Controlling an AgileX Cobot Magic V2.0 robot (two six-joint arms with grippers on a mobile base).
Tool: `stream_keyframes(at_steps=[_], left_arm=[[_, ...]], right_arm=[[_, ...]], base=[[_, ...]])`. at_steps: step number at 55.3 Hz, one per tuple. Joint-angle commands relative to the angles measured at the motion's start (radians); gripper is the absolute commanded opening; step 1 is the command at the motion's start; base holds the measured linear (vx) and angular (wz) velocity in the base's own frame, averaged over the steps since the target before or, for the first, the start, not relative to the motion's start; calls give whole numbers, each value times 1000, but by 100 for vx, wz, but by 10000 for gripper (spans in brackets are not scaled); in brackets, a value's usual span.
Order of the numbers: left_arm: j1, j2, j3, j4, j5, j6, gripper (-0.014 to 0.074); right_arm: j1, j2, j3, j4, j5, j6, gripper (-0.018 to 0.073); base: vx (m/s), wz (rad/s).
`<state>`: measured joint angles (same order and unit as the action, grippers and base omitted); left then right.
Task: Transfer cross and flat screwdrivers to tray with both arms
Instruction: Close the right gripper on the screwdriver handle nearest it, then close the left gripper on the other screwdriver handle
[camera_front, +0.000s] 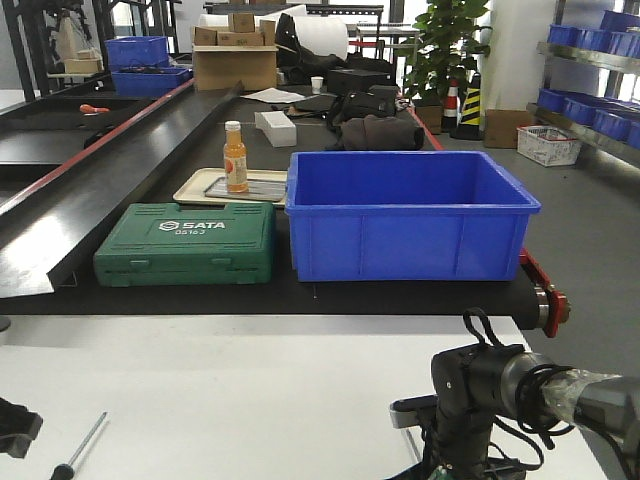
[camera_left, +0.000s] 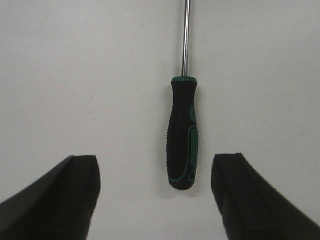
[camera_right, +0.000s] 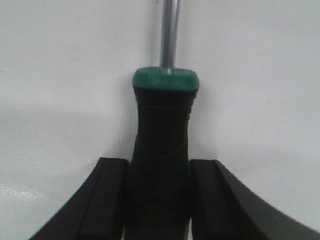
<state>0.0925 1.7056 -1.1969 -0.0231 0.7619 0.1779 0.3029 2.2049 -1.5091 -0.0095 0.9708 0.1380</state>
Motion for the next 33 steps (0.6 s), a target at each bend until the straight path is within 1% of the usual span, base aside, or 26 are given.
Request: stream_keyframes(at_steps=[1,4,11,21,28,33], left_arm=[[0,54,-94,-12,21,33,576],[0,90,-117,-16,41,38,576],[0,178,-155,-53,45,52,576],[-3,270,-190,-148,49,147,576],[-3,317,-205,-149,38,151,572],[-3,351,-212,-149,37,150,549]], right_arm=[[-5,-31,-16,10,-77,-19,-8],[-5,-31,-16,10,-80,-24,-8],[-5,-31,-16,10,-81,-31,-8],[-5,-31,-16,2,-85,-37,-8],[-5,-31,-16,3,-87,-37,-8],[-5,-31,-16,3,-88,-37,-8]], base=[[0,0],[0,0],[0,0],[0,0],[0,0],[0,0]])
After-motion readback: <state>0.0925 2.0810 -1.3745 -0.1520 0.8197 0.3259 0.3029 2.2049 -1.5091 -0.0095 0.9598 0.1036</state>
